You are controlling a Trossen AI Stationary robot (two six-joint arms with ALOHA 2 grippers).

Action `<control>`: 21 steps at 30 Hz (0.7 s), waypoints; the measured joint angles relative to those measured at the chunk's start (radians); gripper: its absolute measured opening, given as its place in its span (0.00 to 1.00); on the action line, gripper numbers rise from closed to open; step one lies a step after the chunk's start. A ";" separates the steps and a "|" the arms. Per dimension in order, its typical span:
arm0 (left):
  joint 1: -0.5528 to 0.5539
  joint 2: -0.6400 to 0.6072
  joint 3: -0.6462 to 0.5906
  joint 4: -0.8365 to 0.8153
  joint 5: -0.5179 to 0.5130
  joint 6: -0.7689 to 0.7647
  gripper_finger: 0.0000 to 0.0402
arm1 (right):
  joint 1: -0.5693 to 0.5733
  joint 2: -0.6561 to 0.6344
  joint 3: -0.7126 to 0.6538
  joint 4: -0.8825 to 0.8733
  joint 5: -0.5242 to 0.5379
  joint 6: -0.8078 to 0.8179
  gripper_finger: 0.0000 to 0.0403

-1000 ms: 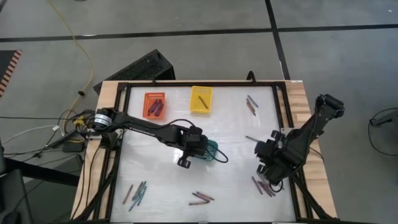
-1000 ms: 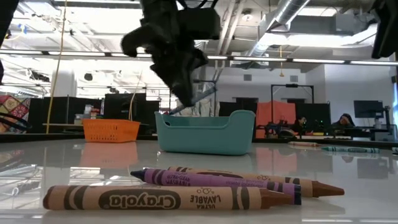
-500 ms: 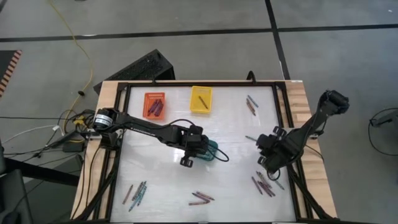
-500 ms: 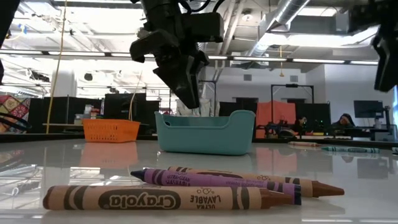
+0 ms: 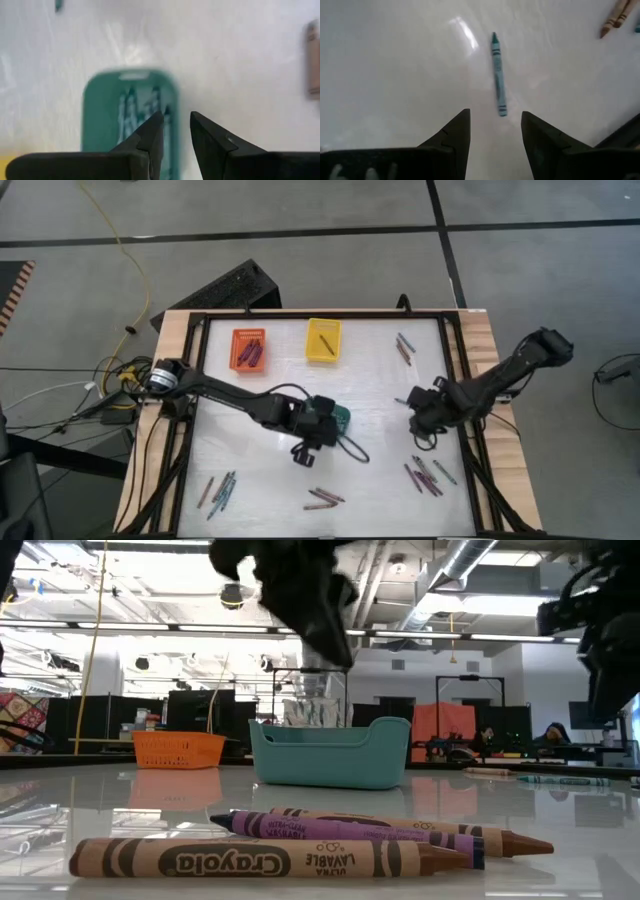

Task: Sort crayons
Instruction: Put the blue crayon into the blue bin

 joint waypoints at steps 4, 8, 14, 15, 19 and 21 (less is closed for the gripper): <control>-0.060 0.000 0.022 0.039 0.001 -0.017 0.22 | -0.110 0.005 -0.023 0.019 -0.040 -0.104 0.42; -0.121 0.000 0.022 0.093 0.005 -0.033 0.22 | -0.210 0.005 -0.040 0.067 -0.088 -0.211 0.42; -0.195 0.000 0.022 0.150 -0.018 -0.051 0.22 | -0.342 0.006 -0.099 0.159 -0.183 -0.336 0.42; -0.204 0.000 0.022 0.160 -0.027 -0.055 0.22 | -0.358 0.006 -0.109 0.172 -0.196 -0.344 0.42; -0.237 0.000 0.022 0.178 -0.052 -0.056 0.22 | -0.404 0.006 -0.139 0.234 -0.237 -0.357 0.42; -0.246 0.000 0.022 0.177 -0.053 -0.059 0.22 | -0.415 0.015 -0.154 0.248 -0.247 -0.361 0.42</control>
